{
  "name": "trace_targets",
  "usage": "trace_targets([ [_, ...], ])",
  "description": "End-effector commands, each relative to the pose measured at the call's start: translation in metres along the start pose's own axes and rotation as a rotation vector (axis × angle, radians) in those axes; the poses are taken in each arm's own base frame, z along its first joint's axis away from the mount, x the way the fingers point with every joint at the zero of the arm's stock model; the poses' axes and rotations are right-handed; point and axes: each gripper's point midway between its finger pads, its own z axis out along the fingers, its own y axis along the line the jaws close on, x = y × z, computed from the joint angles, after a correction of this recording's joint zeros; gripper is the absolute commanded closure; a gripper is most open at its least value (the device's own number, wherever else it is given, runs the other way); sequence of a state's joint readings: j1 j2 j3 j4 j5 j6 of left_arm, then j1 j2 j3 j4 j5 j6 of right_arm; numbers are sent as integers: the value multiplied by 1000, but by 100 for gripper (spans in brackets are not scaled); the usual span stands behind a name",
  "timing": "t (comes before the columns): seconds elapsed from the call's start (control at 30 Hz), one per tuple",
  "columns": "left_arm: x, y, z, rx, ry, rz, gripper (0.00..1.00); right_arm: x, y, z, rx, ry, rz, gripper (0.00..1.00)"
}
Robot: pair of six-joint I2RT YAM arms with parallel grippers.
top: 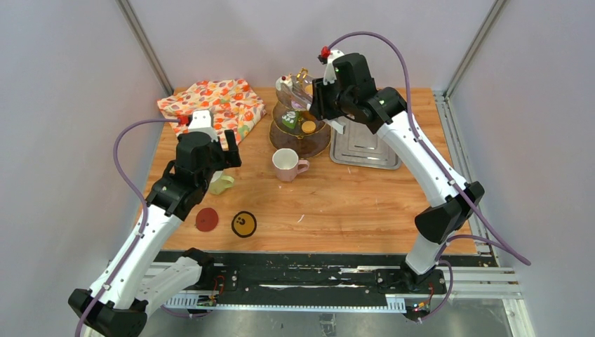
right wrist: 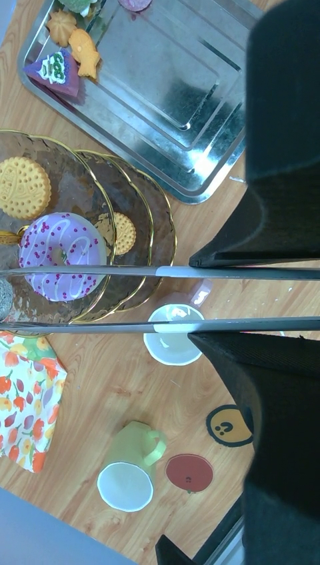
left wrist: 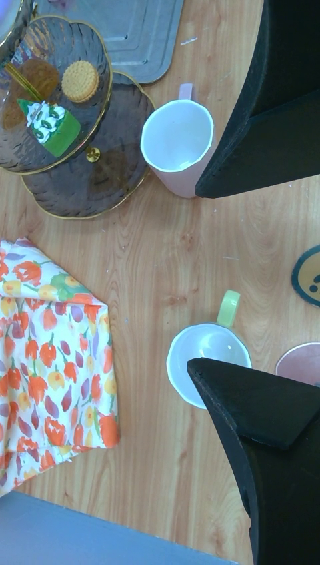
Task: Serve the afternoon tea
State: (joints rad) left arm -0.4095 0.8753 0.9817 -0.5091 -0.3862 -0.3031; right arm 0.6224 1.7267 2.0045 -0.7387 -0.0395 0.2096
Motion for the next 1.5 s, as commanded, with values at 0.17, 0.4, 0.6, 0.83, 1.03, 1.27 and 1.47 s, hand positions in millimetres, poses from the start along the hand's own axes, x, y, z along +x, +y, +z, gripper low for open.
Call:
trace_targets([
  [0.17, -1, 2, -1, -8, -18, 0, 5, -19, 9, -11, -14, -62, -22, 61],
  [0.4, -3, 2, -2, -7, -25, 0, 5, -20, 9, -14, -16, -67, -22, 60],
  [0.6, -3, 2, -2, -4, -23, -1, 5, -27, 11, -29, -25, -102, -29, 60],
  [0.83, -2, 2, -3, -4, -21, -2, 5, -40, 13, -62, -35, -193, -36, 61],
  [1.03, -8, 8, -4, -36, -33, 11, 5, -27, 10, -81, -38, -193, -39, 73],
  [1.27, -20, 14, -6, -74, -51, 53, 5, 28, -52, -130, 204, -179, -5, 75],
  [1.47, -25, 20, -5, -111, -56, 75, 5, 81, -122, -146, 371, -97, 121, 72],
])
